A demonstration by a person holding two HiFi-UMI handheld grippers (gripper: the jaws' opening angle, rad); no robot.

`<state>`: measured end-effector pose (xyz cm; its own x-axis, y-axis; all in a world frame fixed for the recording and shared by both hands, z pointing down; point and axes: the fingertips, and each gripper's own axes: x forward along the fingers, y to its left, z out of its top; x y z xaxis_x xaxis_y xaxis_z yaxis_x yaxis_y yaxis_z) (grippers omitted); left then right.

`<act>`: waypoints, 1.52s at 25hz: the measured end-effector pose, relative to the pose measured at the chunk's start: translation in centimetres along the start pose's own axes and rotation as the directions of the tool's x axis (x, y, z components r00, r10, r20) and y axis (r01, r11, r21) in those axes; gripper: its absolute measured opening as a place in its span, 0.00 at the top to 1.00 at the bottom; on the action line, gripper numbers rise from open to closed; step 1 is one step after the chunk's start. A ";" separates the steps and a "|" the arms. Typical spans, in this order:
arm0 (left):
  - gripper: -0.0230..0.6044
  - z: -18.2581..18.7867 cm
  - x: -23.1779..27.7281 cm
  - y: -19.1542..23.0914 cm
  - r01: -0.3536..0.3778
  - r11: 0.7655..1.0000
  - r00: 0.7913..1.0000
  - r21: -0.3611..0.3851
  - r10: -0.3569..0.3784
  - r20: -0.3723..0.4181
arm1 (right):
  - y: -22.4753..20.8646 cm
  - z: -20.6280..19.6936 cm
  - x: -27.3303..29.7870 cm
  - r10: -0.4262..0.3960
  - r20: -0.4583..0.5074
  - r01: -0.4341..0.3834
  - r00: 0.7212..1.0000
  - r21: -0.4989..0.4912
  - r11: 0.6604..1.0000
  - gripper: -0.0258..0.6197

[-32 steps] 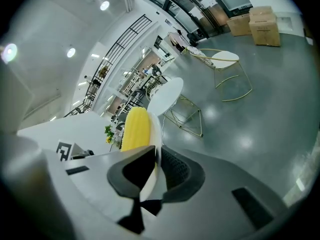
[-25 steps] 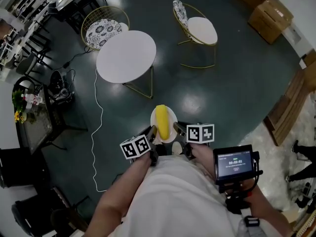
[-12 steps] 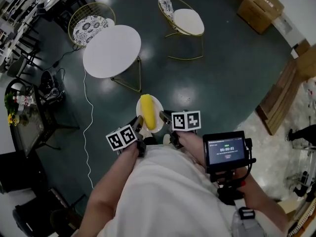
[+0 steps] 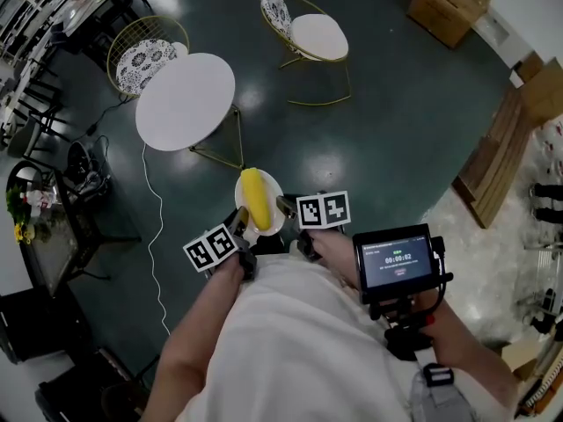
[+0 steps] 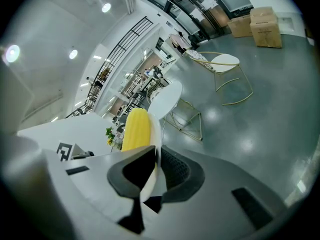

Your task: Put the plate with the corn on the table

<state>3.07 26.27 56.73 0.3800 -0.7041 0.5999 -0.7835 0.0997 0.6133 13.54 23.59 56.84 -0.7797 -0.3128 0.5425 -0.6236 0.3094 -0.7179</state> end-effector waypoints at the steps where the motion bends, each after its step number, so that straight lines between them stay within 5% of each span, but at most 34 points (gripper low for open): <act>1: 0.88 0.1 0.0 0.0 0.000 1.000 1.000 0.000 0.000 0.001 | 0.0 0.1 0.0 0.001 0.001 -0.001 1.000 0.001 1.000 0.89; 15: 0.88 2.4 1.4 0.1 -0.005 1.000 1.000 -0.020 0.004 -0.018 | 0.0 2.5 1.2 0.004 -0.016 -0.004 1.000 0.028 1.000 0.89; 38: 0.88 16.1 10.0 6.6 0.014 1.000 0.999 -0.011 -0.015 -0.040 | -0.7 14.5 13.5 -0.022 -0.005 0.022 1.000 0.025 0.999 0.89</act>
<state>-6.24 8.54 58.55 0.4106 -0.6770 0.6108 -0.7728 0.0972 0.6272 4.28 6.17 58.33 -0.7663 -0.3145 0.5603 -0.6388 0.2798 -0.7166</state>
